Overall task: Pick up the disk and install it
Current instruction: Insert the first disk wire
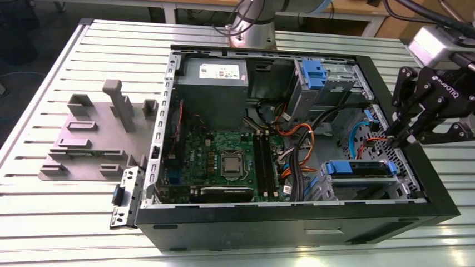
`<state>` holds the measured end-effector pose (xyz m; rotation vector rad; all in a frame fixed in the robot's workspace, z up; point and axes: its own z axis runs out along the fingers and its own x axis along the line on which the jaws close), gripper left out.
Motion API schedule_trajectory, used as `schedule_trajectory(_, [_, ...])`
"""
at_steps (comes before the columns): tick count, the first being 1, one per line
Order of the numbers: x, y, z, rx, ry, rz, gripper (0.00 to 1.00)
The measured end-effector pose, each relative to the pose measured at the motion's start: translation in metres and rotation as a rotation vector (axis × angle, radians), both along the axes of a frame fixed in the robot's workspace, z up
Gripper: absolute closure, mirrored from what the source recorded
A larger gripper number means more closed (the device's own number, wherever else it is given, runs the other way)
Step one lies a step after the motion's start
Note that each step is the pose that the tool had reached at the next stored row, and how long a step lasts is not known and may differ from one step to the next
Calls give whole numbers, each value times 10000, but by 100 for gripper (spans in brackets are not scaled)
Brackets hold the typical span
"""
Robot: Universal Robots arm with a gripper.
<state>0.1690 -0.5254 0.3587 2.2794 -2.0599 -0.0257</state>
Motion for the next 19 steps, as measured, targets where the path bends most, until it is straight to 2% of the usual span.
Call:
schedule_trajectory(12, [49,52,-63,-2,113,104,69])
schedule_trajectory(17, [69,58,-92,-20,194,157,69])
schedule_trajectory(19, [69,58,-92,-24,195,157,69])
